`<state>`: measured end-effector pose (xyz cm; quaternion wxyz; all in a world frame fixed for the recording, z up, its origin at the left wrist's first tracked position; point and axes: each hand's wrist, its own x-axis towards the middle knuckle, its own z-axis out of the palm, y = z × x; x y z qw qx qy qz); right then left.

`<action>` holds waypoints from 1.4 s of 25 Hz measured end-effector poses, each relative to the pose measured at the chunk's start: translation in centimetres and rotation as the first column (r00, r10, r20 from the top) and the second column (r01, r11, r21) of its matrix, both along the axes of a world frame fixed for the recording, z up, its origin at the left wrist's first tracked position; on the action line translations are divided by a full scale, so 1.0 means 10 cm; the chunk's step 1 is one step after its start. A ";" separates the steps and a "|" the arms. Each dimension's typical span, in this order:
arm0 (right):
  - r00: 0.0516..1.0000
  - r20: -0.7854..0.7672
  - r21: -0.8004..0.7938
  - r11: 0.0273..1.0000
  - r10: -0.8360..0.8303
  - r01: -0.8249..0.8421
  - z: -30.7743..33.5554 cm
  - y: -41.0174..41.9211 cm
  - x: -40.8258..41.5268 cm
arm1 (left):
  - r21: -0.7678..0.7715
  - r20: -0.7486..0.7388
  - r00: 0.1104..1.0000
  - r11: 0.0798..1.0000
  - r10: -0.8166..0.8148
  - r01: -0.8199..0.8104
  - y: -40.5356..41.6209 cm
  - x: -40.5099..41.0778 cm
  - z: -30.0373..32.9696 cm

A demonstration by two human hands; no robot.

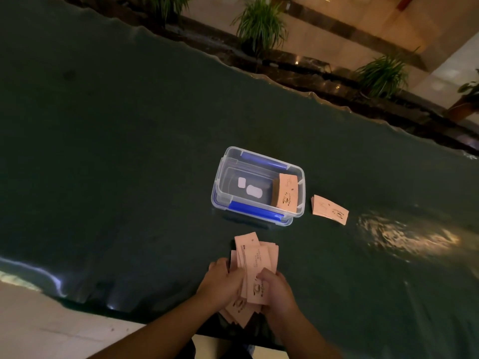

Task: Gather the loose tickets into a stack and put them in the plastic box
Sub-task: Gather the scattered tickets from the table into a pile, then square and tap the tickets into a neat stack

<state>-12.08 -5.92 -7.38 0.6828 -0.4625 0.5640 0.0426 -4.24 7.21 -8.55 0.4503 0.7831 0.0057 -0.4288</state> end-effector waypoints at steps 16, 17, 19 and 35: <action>0.872 0.134 -0.215 0.872 0.471 -0.439 0.56 0.07 0.32 | -0.406 -0.379 0.911 0.914 -0.165 -0.003 0.07 0.61 0.28; 0.848 0.137 -0.254 0.846 0.511 -0.469 0.58 0.02 0.33 | -0.415 -0.379 0.910 0.910 -0.170 -0.003 0.02 0.61 0.31; 0.793 0.115 -0.334 0.776 0.598 -0.536 0.61 -0.07 0.33 | -0.426 -0.391 0.911 0.903 -0.134 -0.050 -0.11 0.56 0.36; 0.894 0.449 0.095 0.995 -0.016 -0.030 0.64 -1.55 -0.41 | -0.478 -0.581 0.749 0.610 0.320 -0.632 -1.69 -0.07 0.77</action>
